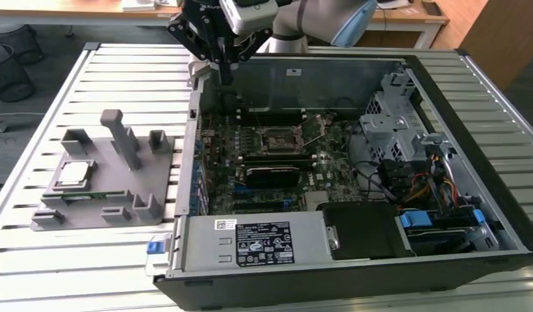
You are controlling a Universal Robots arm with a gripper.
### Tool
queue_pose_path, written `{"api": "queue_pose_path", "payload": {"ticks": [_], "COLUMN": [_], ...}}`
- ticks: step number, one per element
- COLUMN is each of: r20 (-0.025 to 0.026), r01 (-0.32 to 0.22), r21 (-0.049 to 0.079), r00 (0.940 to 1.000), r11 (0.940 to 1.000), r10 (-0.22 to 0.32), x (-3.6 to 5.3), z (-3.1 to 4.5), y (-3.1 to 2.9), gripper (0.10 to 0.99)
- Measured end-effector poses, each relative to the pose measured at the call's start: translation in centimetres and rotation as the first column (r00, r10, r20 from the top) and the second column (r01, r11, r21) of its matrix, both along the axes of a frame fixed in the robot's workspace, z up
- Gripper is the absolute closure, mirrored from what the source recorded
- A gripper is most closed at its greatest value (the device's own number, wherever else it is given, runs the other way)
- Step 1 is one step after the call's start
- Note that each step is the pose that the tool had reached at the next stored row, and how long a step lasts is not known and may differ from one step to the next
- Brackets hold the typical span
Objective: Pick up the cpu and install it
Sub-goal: 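Reach for the cpu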
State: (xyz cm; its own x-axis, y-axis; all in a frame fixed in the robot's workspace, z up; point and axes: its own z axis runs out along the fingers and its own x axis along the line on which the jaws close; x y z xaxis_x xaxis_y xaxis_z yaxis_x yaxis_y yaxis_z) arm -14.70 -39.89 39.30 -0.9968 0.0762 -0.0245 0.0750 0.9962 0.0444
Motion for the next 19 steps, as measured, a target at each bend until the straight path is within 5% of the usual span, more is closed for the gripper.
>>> {"api": "queue_pose_path", "payload": {"ticks": [19], "r20": [0.0001], "r01": [0.0], "r21": [0.0], "r00": [1.0], "r11": [1.0], "r10": [0.0], "x": [-1.66], "z": [0.0], "y": [0.0], "gripper": [0.98]}}
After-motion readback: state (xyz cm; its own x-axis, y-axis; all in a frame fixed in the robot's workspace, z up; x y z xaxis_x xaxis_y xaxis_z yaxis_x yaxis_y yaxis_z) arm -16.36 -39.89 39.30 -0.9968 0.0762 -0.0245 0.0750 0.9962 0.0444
